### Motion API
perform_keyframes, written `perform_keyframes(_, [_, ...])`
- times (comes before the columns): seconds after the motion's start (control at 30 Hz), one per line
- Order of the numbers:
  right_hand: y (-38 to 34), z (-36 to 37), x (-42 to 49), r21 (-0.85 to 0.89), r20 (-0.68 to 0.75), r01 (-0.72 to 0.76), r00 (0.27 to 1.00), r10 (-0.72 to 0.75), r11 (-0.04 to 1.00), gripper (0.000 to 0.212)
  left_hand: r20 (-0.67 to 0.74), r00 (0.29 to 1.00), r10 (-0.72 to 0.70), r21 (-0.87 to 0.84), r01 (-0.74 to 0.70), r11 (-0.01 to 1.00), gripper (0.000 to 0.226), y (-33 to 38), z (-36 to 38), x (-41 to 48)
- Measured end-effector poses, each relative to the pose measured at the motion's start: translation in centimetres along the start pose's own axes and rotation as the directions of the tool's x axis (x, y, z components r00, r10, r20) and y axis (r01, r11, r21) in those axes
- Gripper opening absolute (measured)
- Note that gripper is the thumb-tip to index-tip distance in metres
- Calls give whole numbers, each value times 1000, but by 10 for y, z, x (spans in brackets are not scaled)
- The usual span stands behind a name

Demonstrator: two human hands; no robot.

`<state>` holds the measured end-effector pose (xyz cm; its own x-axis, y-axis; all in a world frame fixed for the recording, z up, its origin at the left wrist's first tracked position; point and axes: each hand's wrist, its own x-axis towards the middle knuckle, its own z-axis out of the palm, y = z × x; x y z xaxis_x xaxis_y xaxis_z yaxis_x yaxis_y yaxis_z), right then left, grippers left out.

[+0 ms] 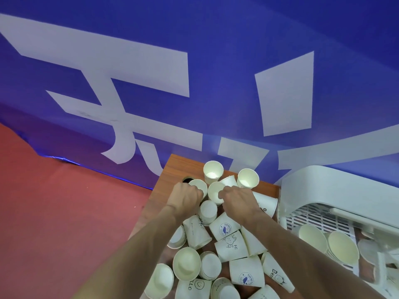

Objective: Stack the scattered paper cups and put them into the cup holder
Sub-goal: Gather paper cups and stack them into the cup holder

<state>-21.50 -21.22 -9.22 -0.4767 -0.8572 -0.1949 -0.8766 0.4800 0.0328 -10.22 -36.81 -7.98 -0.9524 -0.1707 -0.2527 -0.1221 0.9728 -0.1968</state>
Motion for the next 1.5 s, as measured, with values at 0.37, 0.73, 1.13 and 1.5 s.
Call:
perform_keyframes(0.37, [-3, 6, 6, -63, -21, -8, 1000, 7, 998, 23, 31, 999, 16, -14, -15, 1000, 16, -4, 16, -3])
perform_keyframes(0.73, [5, -26, -22, -31, -82, -60, 995, 57, 998, 10, -62, 998, -7, -16, 6, 1000, 21, -2, -28, -17])
perform_keyframes(1.13, [37, -85, -90, 6, -204, -97, 974, 96, 995, 11, -160, 986, 48, 91, -33, 995, 13, 26, -138, -43])
perform_keyframes(1.5, [90, -121, -189, -8, -275, -133, 953, 126, 991, 20, -220, 969, 114, 75, -100, 992, 5, 122, -210, -78])
